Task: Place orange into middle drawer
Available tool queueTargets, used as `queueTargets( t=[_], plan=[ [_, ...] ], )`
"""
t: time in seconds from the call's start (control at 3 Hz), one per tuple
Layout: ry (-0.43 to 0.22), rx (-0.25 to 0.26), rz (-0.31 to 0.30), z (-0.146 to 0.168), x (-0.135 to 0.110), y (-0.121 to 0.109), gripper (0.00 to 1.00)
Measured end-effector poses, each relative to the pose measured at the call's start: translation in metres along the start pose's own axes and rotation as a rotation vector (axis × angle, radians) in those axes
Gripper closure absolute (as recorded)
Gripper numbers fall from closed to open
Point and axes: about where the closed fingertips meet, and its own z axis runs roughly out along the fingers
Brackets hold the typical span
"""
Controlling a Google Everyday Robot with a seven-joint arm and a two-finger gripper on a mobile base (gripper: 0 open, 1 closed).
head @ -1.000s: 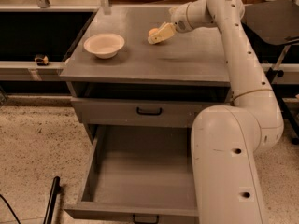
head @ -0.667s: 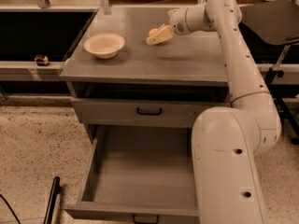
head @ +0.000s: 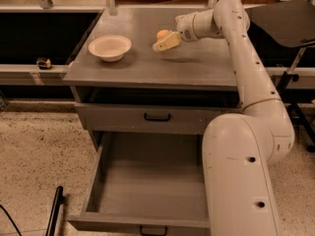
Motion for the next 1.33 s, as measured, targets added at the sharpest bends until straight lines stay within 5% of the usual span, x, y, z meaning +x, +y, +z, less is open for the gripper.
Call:
queueTargets(
  t=[1.33],
  plan=[
    [0.035, -0.039, 0.004, 0.013, 0.021, 0.012, 0.88]
  ],
)
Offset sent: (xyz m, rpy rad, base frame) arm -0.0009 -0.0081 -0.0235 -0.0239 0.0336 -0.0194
